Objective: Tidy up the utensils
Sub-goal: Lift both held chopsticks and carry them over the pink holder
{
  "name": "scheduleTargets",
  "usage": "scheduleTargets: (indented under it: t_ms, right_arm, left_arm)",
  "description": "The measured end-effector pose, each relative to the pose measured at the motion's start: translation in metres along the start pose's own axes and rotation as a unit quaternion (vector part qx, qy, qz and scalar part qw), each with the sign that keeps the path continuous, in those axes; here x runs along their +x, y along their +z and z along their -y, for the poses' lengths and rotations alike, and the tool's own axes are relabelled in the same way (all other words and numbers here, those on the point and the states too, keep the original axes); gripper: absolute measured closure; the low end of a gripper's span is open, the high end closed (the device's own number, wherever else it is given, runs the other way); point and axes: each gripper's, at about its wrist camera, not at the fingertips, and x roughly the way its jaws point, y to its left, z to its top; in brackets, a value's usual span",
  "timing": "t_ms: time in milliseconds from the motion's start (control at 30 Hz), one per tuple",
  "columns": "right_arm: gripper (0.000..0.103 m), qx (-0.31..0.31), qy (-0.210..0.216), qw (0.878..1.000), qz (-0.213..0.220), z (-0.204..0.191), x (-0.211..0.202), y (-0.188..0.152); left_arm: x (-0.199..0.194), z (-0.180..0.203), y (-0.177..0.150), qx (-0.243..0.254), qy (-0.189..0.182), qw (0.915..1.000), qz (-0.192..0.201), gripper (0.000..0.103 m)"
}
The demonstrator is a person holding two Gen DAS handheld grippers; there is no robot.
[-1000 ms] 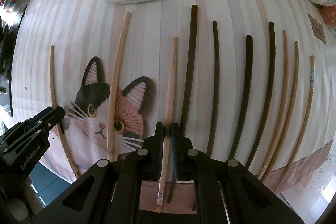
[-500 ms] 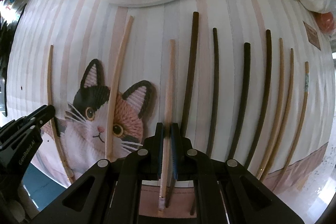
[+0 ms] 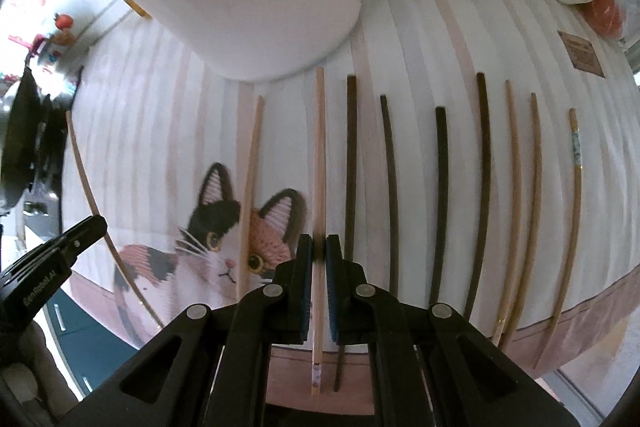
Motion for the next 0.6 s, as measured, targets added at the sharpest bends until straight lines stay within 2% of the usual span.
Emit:
scheduleTargets:
  t_ms: [300, 600]
  right_arm:
    - [0.096, -0.007, 0.030, 0.998, 0.050, 0.002, -0.043, 0.003]
    - [0.096, -0.016, 0.052, 0.993, 0.104, -0.017, -0.085, 0.022]
  left_arm:
    - [-0.048, 0.017, 0.009, 0.017, -0.009, 0.9979, 0.062, 0.099]
    - [-0.086, 0.019, 0.029, 0.018, -0.018, 0.9928, 0.117, 0.099]
